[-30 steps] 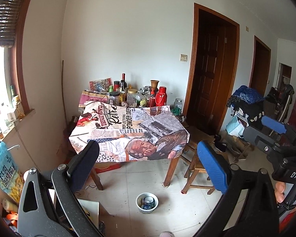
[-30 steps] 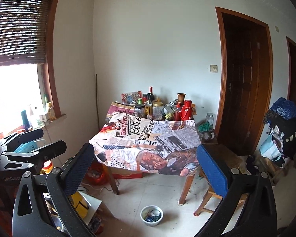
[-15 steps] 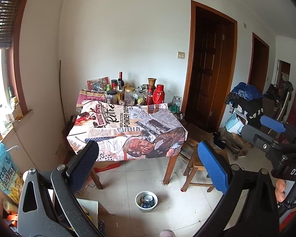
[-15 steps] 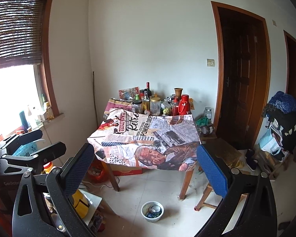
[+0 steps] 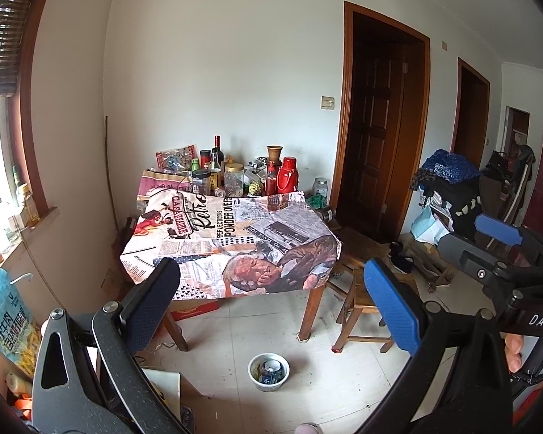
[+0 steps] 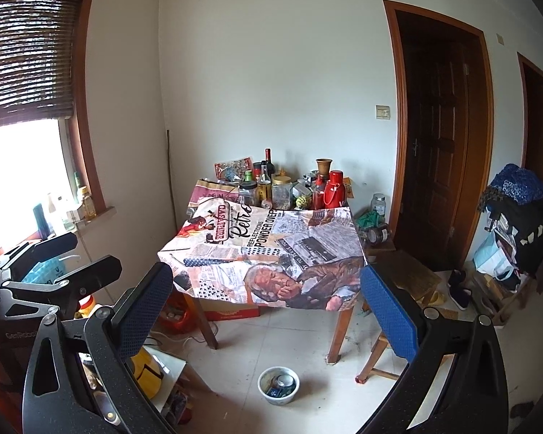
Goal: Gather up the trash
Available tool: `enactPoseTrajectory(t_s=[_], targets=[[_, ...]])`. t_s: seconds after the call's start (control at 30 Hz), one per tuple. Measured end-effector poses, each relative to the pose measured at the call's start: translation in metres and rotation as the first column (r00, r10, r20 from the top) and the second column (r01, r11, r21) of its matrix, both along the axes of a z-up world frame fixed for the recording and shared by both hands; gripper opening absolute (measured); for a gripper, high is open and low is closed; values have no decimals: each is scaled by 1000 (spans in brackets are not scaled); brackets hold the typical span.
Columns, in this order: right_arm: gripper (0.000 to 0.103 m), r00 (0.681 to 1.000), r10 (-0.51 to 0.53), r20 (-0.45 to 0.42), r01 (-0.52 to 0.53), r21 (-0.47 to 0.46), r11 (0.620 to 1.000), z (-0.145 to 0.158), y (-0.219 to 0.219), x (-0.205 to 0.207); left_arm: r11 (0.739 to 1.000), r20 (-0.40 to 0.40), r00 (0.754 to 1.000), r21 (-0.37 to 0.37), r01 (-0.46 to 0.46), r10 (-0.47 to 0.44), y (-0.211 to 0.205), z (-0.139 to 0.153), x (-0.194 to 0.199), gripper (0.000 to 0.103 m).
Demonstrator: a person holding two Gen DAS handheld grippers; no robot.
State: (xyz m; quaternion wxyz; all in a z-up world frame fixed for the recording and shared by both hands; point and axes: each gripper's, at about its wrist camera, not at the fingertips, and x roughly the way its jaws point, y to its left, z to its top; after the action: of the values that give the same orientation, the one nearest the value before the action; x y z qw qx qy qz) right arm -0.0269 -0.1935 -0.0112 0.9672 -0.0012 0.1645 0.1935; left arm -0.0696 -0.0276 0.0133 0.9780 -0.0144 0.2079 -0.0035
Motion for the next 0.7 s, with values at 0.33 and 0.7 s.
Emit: enactPoseTrajectory(t_s=[0.33,0.7], targets=[[103,1000,-6,-8,6,1,1000,0,1,-1,1000,5,1000,-9,7,-7,1,2,-1,102],[103,1000,-13,-9,13,1,1000,1,2,0,1000,4,1000,-31,1,-1,2,7,1,102]])
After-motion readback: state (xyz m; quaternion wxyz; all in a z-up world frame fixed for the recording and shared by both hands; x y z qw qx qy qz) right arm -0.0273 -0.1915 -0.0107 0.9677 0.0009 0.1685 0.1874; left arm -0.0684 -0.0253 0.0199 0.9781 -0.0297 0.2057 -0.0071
